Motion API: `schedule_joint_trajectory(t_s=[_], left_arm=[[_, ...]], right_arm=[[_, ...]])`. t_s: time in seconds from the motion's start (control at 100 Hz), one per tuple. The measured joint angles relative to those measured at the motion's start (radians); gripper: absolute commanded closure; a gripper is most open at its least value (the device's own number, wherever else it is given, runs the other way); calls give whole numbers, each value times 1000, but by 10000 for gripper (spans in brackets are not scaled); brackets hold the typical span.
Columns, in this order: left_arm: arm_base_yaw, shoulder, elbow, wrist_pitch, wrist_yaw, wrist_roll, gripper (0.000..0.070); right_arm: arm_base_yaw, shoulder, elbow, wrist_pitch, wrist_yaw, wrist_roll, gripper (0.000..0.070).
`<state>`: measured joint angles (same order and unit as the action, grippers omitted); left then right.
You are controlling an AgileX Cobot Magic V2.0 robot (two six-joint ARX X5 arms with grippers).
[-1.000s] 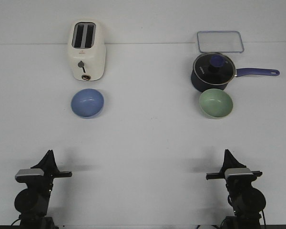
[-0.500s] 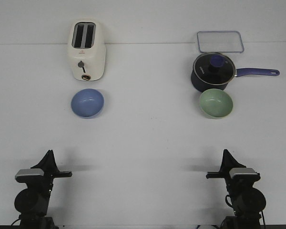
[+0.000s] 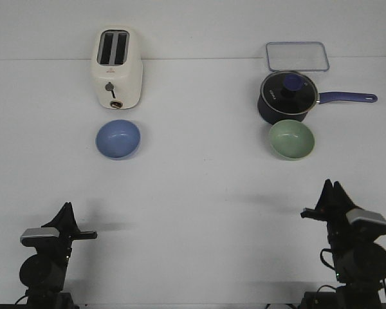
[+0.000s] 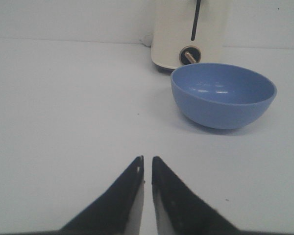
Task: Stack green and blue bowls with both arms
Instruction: 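Reach the right gripper forward and grasp the rim of the pale green bowl, then lift the green bowl with the right gripper and carry it toward the table center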
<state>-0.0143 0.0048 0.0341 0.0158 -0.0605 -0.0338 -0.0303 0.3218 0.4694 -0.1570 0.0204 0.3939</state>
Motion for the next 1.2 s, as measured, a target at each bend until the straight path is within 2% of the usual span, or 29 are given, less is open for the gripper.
schedule_joint_trajectory(t_s=[0.14,0.24,0.52,0.73,0.77,0.8,0.92,1.11,1.2], left_arm=[[0,0,0,0,0,0,685],[0,0,0,0,0,0,685],[0,0,0,0,0,0,685],[0,0,0,0,0,0,685],[0,0,0,0,0,0,685],[0,0,0,0,0,0,685],[0,0,0,0,0,0,685],[0,0,0,0,0,0,685],[0,0,0,0,0,0,685]], right_arm=[[-3,304,222,-120,56,-66,291],[-17,543,359,-154,60,-103,291],[-96,1162,671,-256,-29,-128,291],[-110,1379,722,-247,-55,-128,298],[-110,1397,722,-243,-61,-128,325],[-110,1408,722,-240,-72,-128,373],[-110,1422,722,-233,-74,-128,699],[-114,1412,732,-228,-81,-124,700],[-114,1370,732,-280,-83,-125,697]])
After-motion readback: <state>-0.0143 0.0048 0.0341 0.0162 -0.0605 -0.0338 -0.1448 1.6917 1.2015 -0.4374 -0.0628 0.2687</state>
